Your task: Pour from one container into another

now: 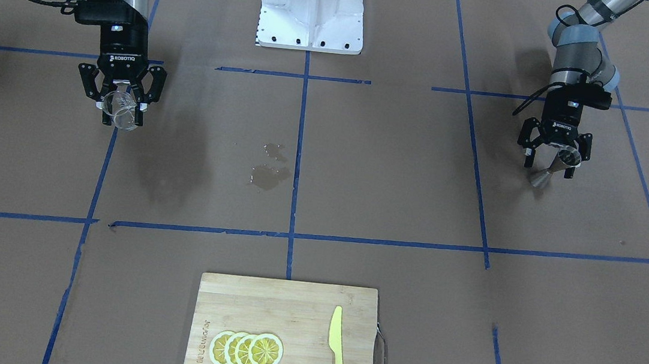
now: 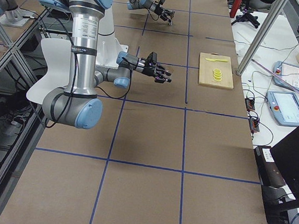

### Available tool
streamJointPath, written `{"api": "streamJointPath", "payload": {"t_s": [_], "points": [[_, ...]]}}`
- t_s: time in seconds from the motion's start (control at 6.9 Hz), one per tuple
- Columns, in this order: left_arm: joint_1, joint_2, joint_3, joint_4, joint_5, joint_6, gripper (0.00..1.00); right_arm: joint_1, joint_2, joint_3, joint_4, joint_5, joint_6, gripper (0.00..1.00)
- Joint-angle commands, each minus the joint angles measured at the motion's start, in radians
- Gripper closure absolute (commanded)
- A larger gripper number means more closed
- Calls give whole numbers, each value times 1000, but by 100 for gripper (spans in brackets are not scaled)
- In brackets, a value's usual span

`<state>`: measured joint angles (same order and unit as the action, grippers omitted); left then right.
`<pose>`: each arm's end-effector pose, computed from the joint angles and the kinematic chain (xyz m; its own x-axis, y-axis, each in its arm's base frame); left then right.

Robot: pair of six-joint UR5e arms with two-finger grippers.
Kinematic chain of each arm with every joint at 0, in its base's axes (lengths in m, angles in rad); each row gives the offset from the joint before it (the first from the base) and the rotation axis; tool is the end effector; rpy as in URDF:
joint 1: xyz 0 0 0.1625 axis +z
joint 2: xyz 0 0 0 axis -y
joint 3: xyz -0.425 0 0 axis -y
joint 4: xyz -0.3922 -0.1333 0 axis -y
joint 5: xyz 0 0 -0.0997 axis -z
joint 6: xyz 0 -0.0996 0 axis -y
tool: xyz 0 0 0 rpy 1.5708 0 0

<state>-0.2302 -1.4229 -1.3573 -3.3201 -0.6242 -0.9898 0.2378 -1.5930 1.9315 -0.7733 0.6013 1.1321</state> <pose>0.3207 -0.2951 0.6341 0.6476 0.1777 -0.7410 0.6637 0.3462 0.6631 -0.3901 -0.3162 0.3905 0.7359 -0.0689 0.6735 -0.6048 0.3804 0.6997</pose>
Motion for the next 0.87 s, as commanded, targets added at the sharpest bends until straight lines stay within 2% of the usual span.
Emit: {"api": "streamJointPath", "payload": {"t_s": [0.0,0.15,0.44,0.73], "points": [[8,59,-11,-98,-3,-1,0,0,1,0,-1,0,0,100],[20,83,-11,-184,-6,2,0,0,1,0,-1,0,0,100],[63,96,-14,-193,3,13,0,0,2,0,-1,0,0,100],[110,96,-60,-191,3,38,0,0,2,1,-1,0,0,100]]}}
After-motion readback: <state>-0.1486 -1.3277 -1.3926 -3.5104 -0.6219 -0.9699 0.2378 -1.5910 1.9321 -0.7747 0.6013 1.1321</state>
